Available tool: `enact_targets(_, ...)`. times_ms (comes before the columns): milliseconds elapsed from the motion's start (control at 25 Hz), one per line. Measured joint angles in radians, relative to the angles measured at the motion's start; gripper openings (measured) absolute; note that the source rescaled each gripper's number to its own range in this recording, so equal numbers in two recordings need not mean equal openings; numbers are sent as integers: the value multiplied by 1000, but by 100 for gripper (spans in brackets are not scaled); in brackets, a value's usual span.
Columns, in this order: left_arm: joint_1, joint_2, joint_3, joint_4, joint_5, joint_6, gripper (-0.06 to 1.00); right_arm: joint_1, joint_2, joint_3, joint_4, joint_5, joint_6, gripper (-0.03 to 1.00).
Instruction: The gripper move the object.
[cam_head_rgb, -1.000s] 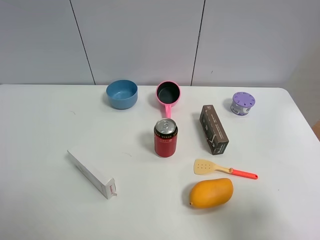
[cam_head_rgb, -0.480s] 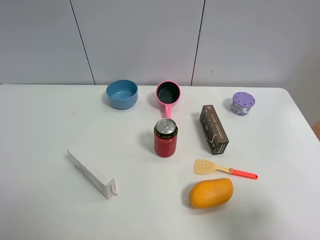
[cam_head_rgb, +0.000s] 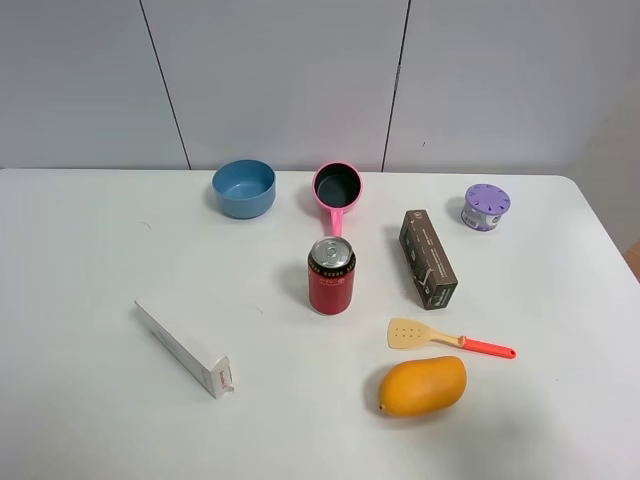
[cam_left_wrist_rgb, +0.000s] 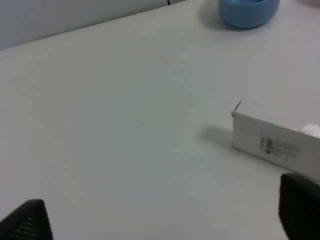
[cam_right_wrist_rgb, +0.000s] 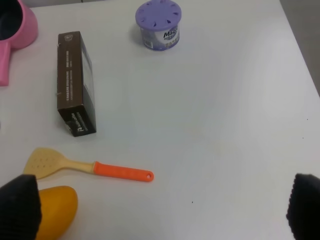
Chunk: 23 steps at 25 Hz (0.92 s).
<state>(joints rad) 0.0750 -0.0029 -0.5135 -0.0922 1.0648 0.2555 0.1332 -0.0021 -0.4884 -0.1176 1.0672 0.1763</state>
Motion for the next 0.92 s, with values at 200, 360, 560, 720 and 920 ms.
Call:
enact_targets(200,0,0,0,0,0,0,93,0,0,0,0,0,0,100)
enact_targets(360,0,0,0,0,0,0,93,0,0,0,0,0,0,100)
enact_targets(560,0,0,0,0,0,-1,93,0,0,0,0,0,0,100)
enact_targets(720,0,0,0,0,0,-1,94,0,0,0,0,0,0,100)
enact_targets(920,0,0,0,0,0,0,94,0,0,0,0,0,0,100)
